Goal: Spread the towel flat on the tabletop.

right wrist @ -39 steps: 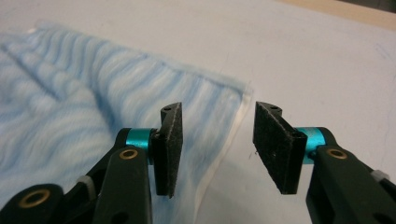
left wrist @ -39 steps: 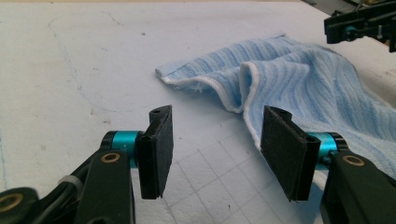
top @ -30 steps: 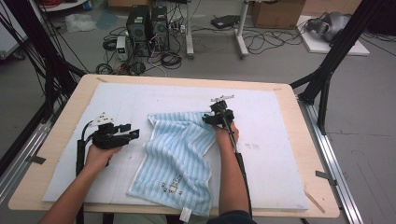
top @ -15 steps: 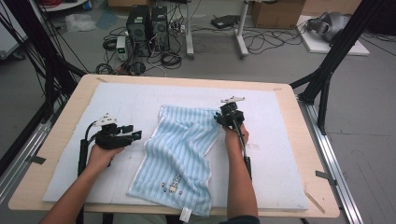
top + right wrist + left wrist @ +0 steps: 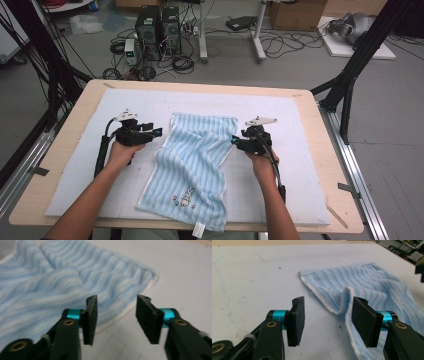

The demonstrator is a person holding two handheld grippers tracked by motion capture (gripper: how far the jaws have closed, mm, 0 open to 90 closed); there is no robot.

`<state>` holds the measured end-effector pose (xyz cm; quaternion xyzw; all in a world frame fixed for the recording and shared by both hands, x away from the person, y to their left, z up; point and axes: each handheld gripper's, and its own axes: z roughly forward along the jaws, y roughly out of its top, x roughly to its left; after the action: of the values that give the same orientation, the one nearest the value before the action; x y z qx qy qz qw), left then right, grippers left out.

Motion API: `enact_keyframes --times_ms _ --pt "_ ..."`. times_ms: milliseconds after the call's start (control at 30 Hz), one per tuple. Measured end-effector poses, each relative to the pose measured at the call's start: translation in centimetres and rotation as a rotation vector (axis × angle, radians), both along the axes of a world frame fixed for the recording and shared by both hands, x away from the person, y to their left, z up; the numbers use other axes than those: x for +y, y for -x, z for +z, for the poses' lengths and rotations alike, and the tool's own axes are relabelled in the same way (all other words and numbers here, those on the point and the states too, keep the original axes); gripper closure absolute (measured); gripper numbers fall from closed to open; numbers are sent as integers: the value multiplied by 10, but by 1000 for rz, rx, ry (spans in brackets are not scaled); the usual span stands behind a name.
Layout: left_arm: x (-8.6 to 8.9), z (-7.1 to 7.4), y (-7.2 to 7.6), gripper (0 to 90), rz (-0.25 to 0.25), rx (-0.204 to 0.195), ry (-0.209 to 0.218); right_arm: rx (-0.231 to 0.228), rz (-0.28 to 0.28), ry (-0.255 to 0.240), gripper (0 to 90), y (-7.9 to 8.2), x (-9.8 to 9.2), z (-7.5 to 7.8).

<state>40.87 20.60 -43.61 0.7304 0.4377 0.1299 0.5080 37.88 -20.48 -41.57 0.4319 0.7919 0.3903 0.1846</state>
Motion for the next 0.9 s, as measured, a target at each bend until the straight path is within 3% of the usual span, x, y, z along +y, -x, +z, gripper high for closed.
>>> enact_keyframes --times_ms 67,233,367,533,733,833,900 --pt "-6 0 -7 442 -1 3 -1 -40 5 -23 488 9 -2 0" --pt "-23 -1 -28 433 2 7 -38 -54 -12 -58 426 23 -9 0" --pt "-34 0 -49 415 9 36 -60 -61 -12 -76 409 28 -16 -3" --pt "-49 0 -68 410 9 47 -132 -63 -15 -70 387 30 -18 -5" --pt "-68 -9 -75 401 -7 75 -224 -62 -18 -68 379 32 -19 -7" --pt "-77 -12 -73 419 -6 40 -308 -73 -18 -68 383 34 -20 -6" --pt "-79 -11 -72 461 -19 29 -316 -76 -18 -73 384 34 -21 -6"
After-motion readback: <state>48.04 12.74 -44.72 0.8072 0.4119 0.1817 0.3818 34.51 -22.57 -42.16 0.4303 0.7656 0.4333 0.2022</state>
